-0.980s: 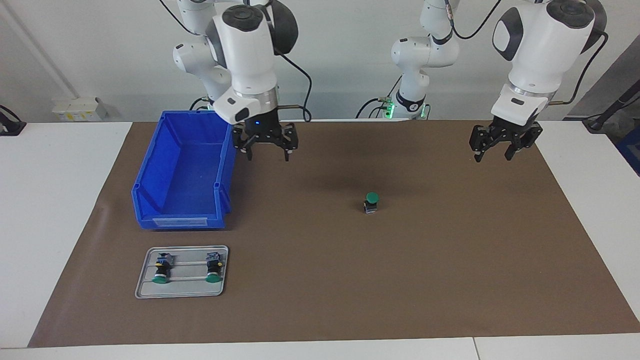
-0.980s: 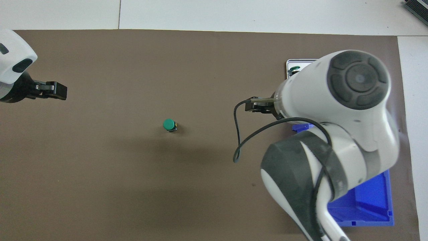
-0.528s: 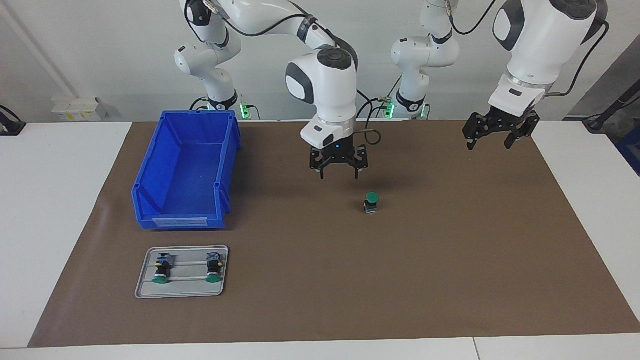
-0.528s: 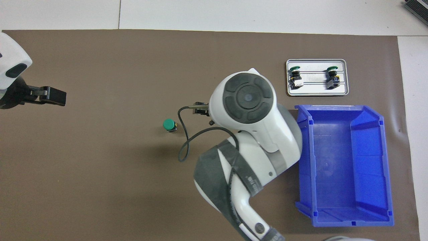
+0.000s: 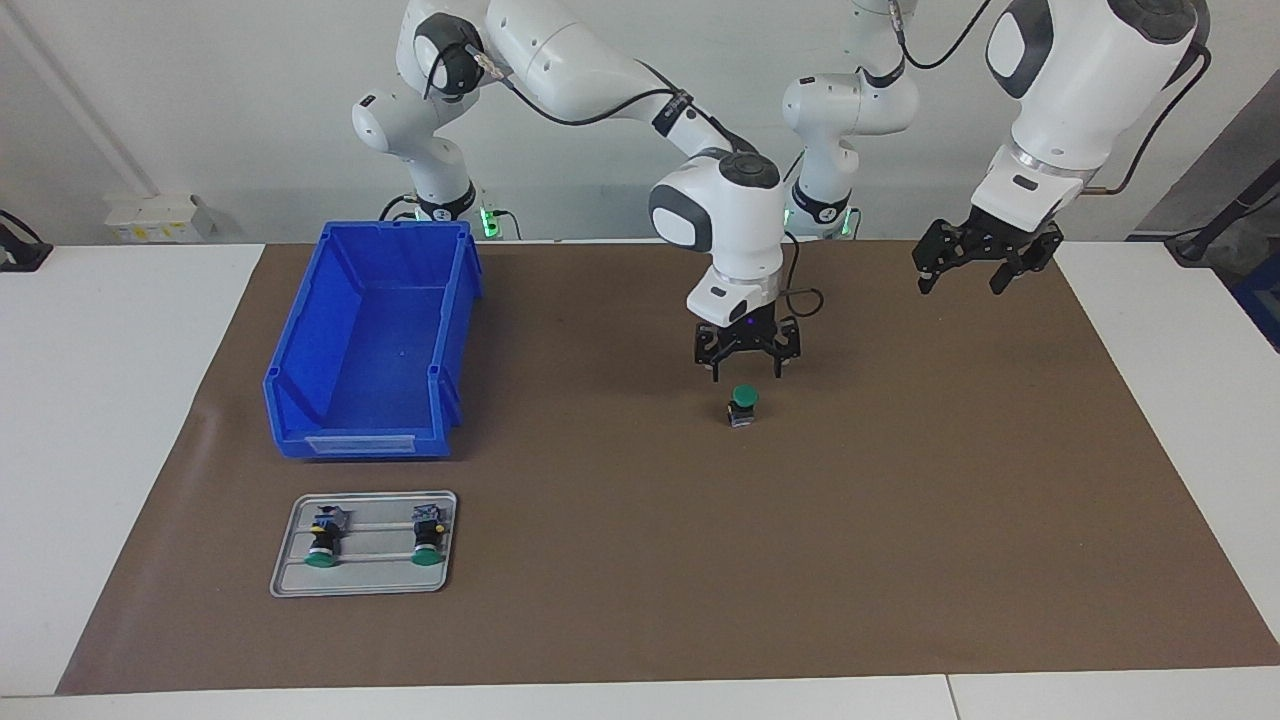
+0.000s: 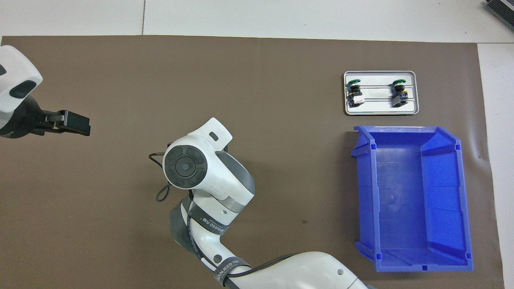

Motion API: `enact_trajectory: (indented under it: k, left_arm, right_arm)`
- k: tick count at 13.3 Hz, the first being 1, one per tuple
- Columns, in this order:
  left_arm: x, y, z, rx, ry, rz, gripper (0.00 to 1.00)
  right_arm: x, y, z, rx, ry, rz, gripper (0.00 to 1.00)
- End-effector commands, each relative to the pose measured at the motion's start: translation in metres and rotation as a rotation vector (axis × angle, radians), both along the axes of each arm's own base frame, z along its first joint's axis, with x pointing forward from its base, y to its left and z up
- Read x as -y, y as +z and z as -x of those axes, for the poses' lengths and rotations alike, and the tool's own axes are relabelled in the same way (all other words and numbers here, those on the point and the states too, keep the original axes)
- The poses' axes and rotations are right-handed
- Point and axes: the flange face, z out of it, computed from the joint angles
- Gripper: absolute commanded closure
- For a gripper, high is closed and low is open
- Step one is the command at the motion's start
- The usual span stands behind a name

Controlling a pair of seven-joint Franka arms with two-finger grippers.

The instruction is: Place and press button with both arms

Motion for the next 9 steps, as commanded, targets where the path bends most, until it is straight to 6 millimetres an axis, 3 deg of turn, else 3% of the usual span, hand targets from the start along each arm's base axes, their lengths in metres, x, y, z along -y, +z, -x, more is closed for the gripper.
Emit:
enact_trajectory:
  k: [1,6,9]
  left_arm:
    - [-0.003,-0.005,0.015,-0.015,-0.008,0.008,0.00]
    - [-0.003,-0.006,0.018,-0.017,-0.003,0.008,0.00]
    - [-0.005,-0.006,0.018,-0.017,0.000,0.008,0.00]
  right_arm:
    - [0.000,0.001,-0.011,0.056,0.082,0.012,0.00]
    - [0.005,-0.022,0.002,0.020,0.107,0.052,0.02]
    - [0.006,-0.023,0.000,0.026,0.133,0.058,0.15]
